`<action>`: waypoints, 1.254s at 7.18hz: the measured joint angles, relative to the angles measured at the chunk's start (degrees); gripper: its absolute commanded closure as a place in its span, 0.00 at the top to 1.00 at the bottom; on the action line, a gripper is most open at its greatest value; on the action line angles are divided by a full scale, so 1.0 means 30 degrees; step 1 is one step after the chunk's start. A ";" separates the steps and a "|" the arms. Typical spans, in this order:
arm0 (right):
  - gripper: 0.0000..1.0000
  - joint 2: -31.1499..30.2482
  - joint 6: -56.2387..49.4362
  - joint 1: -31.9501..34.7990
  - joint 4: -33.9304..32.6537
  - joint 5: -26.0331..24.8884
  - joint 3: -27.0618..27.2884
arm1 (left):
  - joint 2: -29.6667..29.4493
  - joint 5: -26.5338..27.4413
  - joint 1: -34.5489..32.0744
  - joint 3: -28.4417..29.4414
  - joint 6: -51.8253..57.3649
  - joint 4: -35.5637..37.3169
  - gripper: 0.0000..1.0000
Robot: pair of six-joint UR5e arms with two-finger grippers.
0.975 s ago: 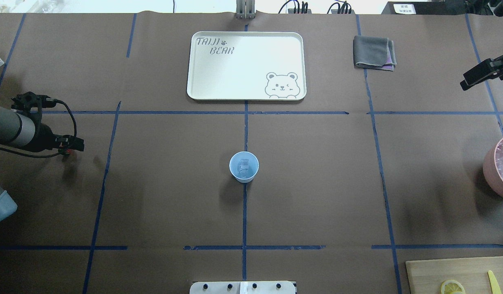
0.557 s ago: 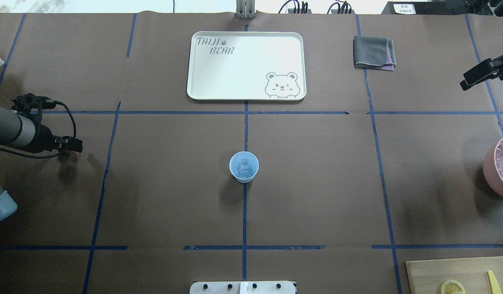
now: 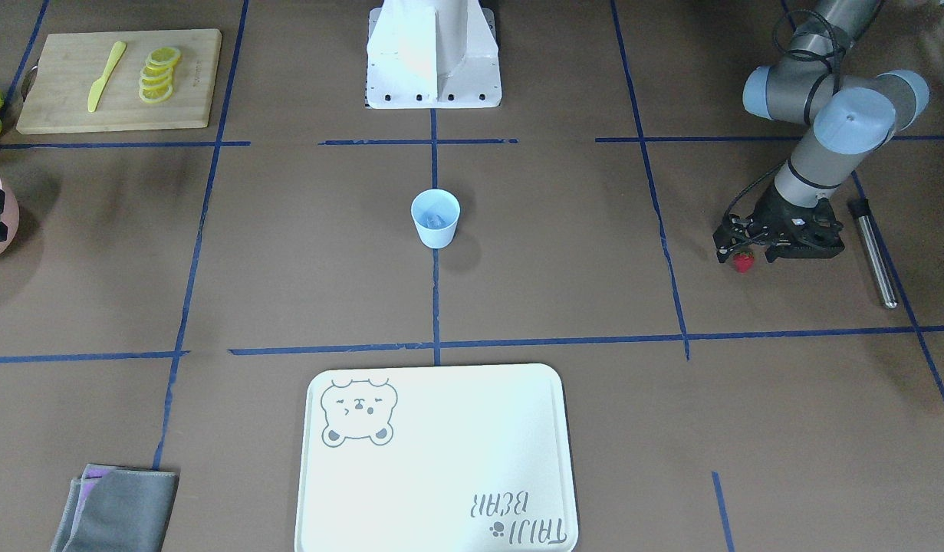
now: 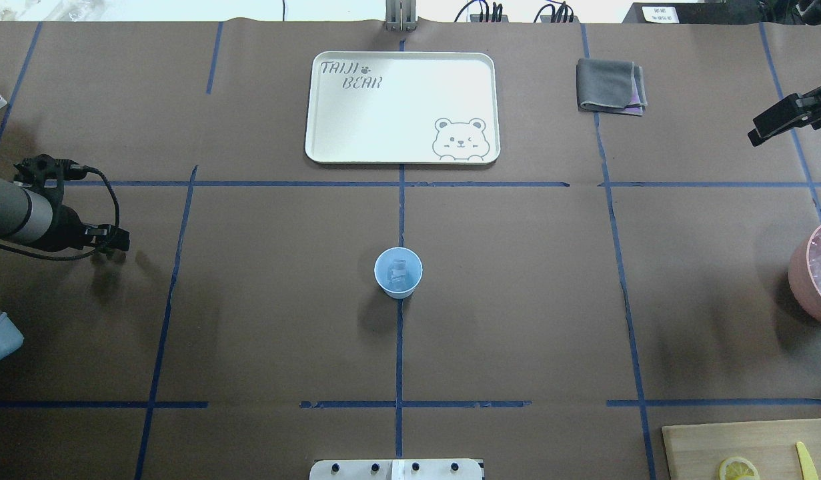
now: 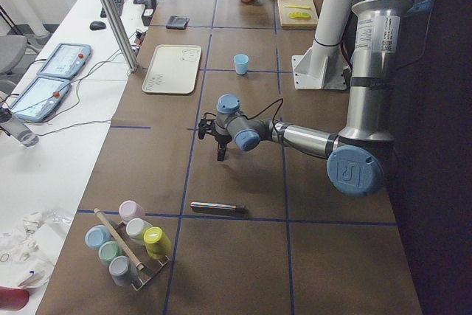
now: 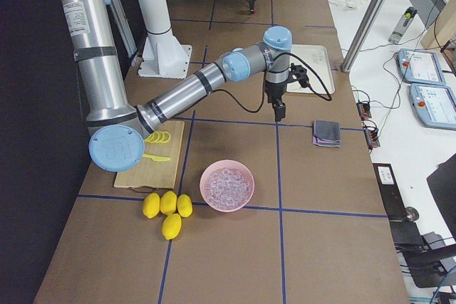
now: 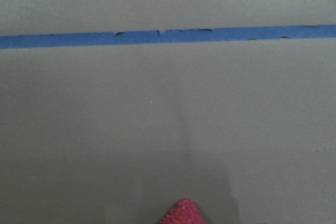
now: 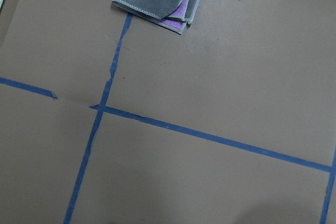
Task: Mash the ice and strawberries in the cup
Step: 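Lower the left gripper onto the red strawberry and close on it, then carry the strawberry with the left gripper over the light-blue cup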
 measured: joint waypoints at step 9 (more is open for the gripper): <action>0.99 0.0038 0.0075 0.0004 0.0000 0.0183 -0.0015 | 0.0042 -0.0475 -0.0574 -0.1246 -0.0005 0.0744 0.02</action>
